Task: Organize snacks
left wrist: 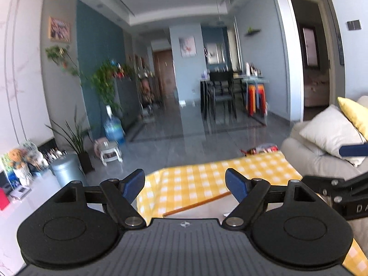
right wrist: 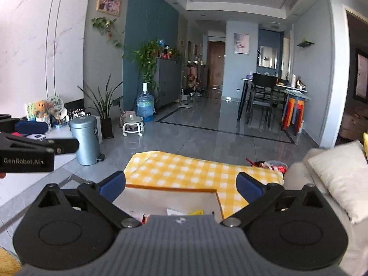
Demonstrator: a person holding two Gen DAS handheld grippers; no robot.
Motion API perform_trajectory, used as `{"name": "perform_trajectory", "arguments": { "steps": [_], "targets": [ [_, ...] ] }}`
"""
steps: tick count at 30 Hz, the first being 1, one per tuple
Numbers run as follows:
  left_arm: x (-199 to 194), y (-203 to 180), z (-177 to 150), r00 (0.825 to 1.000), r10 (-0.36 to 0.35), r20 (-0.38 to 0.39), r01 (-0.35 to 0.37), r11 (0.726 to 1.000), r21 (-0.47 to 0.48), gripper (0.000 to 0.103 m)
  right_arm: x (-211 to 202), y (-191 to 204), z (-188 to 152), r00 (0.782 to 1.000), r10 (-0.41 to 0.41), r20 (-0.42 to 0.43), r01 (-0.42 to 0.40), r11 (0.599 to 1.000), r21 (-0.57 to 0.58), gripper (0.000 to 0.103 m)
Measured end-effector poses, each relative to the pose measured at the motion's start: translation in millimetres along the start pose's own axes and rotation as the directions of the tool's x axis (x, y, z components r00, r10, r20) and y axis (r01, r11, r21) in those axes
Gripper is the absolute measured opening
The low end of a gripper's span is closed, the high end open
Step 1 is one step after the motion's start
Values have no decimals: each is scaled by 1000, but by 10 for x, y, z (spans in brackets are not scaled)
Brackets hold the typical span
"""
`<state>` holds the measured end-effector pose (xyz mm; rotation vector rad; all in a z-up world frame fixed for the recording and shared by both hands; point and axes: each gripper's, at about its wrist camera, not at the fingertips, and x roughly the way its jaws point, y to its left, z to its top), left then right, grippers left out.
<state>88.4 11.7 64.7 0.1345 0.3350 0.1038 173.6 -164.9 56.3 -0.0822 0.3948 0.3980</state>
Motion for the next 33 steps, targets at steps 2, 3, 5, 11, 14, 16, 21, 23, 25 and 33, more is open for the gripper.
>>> {"name": "perform_trajectory", "arguments": {
  "steps": [2, 3, 5, 11, 14, 16, 21, 23, 25, 33],
  "targets": [
    [-63, -70, -40, 1000, -15, -6, 15, 1000, 2, 93, -119, 14, -105, 1000, -5, -4, 5, 1000, 30, 99],
    [-78, -88, -58, 1000, -26, -14, 26, 1000, -3, 93, -174, 24, -152, 1000, -14, -5, 14, 999, 43, 99],
    [-109, -118, -125, 998, -50, -39, 49, 998, -28, 93, -271, 59, -250, 999, -32, -11, 33, 998, 60, 99],
    [-101, -155, -385, 984, -104, -146, 93, 993, -79, 93, -495, 165, -528, 996, -80, -29, 83, 992, 98, 99],
    [-50, -173, -524, 978, -99, -183, 84, 993, -87, 93, -534, 181, -678, 994, -106, -13, 107, 989, 104, 99],
    [-9, -179, -607, 975, -92, -202, 74, 992, -97, 93, -502, 182, -733, 992, -120, -35, 123, 987, 103, 99],
    [64, -173, -809, 962, -87, -260, 57, 991, -122, 93, -357, 163, -852, 989, -123, -82, 131, 986, 106, 99],
    [121, -164, -858, 954, -86, -288, 48, 990, -134, 93, -293, 178, -897, 987, -126, -98, 135, 986, 94, 99],
    [153, -170, -906, 945, -83, -315, 40, 989, -142, 93, -227, 179, -936, 986, -128, -109, 137, 987, 82, 99],
    [286, -258, -1064, 915, -59, -399, 13, 993, -116, 93, 1, 166, -1058, 986, -97, -139, 107, 992, 60, 99]
  ]
}}
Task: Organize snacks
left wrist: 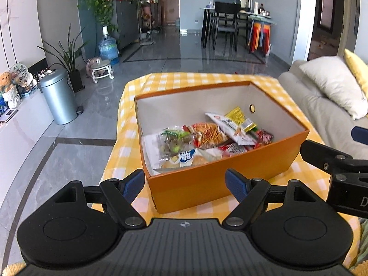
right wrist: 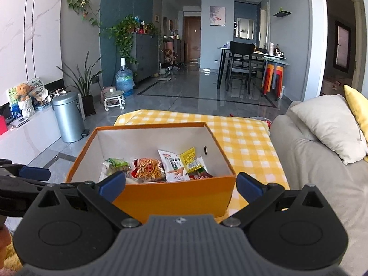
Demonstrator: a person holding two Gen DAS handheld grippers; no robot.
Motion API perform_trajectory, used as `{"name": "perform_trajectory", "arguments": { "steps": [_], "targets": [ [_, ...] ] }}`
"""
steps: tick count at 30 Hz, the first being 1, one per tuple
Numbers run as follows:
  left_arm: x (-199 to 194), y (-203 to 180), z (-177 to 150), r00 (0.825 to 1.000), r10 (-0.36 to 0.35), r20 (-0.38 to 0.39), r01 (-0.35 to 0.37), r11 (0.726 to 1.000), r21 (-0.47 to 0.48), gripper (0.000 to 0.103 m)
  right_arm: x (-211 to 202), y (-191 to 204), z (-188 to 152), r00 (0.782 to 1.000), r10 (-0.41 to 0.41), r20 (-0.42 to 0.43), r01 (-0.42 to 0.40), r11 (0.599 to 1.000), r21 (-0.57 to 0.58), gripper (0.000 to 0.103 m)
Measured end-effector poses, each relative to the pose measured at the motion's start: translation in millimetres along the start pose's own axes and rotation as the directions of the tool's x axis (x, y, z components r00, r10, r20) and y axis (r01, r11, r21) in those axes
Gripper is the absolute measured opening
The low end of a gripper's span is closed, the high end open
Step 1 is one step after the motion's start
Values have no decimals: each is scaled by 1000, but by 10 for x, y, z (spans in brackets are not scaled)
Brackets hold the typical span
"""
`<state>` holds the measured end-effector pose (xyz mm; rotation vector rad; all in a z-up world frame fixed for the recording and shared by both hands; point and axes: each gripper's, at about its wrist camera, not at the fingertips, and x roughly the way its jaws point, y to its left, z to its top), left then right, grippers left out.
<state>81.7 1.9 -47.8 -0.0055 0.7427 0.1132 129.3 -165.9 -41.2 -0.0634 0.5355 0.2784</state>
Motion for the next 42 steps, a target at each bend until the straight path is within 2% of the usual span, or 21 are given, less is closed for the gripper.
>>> {"name": "perform_trajectory", "arguments": {
  "steps": [7, 12, 21, 42],
  "targets": [
    [131, -46, 4, 998, 6, -58, -6, 1000, 11, 93, 184, -22, -35, 999, 25, -35, -25, 1000, -18, 99],
    [155, -93, 21, 997, 6, -74, -5, 1000, 22, 93, 251, -74, -58, 998, 29, -54, -28, 1000, 10, 99],
    [123, -122, 56, 997, 8, -72, -7, 1000, 23, 93, 285, -147, -54, 998, 18, -61, -15, 999, 41, 99],
    [78, -122, 78, 998, 12, -69, -10, 1000, 18, 93, 218, -127, -65, 998, 17, -56, -15, 999, 34, 99]
  ]
}}
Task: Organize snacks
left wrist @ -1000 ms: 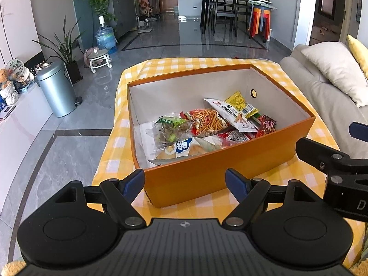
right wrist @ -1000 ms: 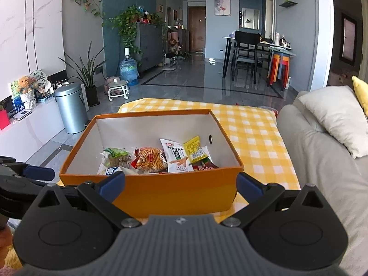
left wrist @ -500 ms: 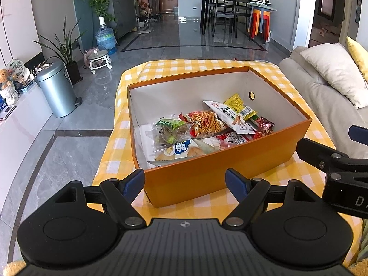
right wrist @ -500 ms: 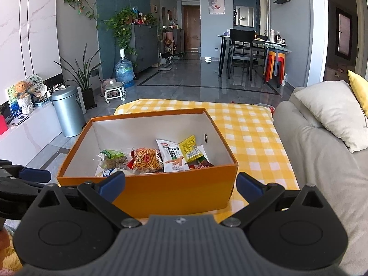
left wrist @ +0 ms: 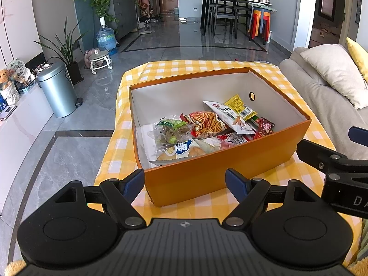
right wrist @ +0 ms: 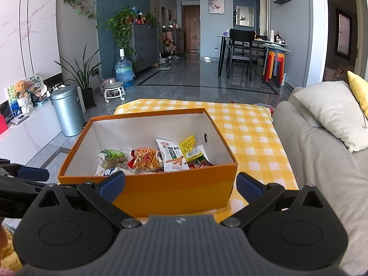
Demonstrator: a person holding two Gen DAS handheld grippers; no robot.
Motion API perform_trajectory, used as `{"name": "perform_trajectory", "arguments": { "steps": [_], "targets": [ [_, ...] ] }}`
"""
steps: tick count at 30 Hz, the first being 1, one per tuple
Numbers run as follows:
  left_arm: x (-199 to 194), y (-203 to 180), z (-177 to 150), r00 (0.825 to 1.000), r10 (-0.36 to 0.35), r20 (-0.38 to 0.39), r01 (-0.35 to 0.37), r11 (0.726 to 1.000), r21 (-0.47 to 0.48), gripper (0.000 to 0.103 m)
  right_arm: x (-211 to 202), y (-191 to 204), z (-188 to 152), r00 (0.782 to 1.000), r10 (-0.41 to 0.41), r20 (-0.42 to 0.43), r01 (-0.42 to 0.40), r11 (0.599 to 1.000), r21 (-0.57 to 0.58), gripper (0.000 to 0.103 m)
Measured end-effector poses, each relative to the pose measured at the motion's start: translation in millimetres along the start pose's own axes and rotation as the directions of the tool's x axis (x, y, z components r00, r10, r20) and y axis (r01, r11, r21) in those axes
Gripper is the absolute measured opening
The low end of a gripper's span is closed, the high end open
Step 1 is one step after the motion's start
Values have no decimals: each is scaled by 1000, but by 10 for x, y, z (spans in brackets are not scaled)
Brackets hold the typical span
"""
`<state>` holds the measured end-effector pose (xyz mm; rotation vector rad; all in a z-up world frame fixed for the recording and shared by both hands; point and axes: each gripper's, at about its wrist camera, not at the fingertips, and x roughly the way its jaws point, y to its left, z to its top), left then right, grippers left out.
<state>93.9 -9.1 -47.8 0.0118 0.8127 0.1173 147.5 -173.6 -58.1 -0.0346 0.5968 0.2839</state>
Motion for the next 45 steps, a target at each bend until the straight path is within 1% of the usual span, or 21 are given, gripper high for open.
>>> {"name": "perform_trajectory", "arguments": {
  "steps": [37, 45],
  "targets": [
    [-83, -7, 4, 1000, 5, 21, -4, 1000, -22, 93, -8, -34, -26, 1000, -4, -14, 4, 1000, 1, 99],
    [-125, 2, 10, 1000, -7, 30, 7, 1000, -19, 93, -11, -38, -27, 1000, -4, -13, 4, 1000, 1, 99]
  ]
}}
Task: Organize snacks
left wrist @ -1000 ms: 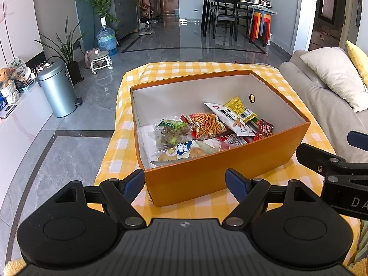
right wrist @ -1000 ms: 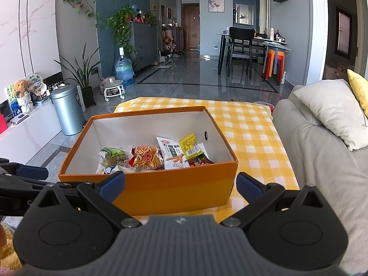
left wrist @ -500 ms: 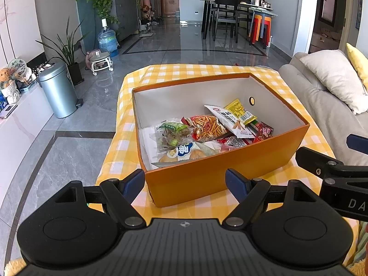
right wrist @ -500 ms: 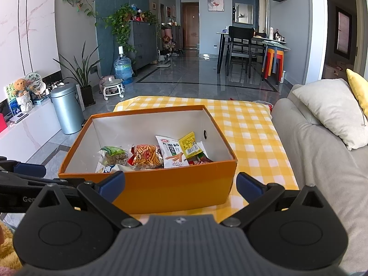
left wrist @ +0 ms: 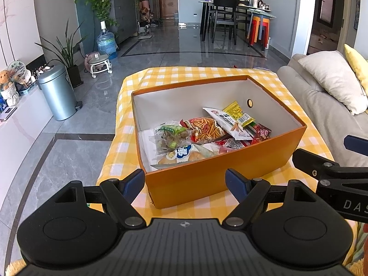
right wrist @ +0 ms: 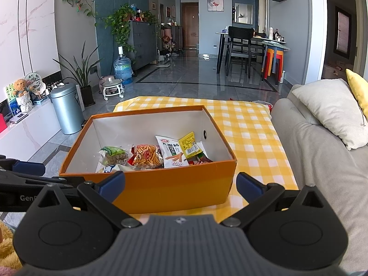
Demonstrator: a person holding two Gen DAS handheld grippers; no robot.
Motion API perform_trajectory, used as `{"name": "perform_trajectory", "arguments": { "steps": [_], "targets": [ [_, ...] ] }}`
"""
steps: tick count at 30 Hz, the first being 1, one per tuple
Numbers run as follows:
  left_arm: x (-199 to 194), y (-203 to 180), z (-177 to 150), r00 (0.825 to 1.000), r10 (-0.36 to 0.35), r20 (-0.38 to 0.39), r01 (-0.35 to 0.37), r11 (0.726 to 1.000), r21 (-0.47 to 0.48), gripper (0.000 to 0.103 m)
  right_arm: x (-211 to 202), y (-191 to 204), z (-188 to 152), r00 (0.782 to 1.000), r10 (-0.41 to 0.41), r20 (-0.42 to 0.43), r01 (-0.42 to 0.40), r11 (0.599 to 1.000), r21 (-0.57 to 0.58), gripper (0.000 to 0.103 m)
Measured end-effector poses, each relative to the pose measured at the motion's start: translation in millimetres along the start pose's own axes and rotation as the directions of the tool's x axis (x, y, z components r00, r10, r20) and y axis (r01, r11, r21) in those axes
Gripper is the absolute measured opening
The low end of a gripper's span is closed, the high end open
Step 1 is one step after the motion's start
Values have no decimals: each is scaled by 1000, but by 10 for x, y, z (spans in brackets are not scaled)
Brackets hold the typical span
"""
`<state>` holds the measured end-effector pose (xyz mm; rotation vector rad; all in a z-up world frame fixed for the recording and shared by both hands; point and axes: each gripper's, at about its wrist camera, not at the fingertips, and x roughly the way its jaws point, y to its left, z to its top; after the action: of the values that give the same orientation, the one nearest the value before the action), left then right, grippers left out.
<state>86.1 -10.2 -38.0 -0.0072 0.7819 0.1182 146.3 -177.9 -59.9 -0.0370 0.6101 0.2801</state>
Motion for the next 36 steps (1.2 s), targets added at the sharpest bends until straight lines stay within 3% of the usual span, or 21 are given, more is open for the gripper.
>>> {"name": "perform_trajectory", "arguments": {
  "steps": [23, 36],
  "targets": [
    [-116, 35, 23, 999, -27, 17, 27, 999, -23, 93, -3, 12, 8, 1000, -2, -3, 2, 1000, 1, 99],
    [-173, 57, 14, 999, -3, 37, 3, 1000, -6, 93, -45, 40, -3, 1000, -3, -8, 3, 1000, -3, 99]
  ]
}}
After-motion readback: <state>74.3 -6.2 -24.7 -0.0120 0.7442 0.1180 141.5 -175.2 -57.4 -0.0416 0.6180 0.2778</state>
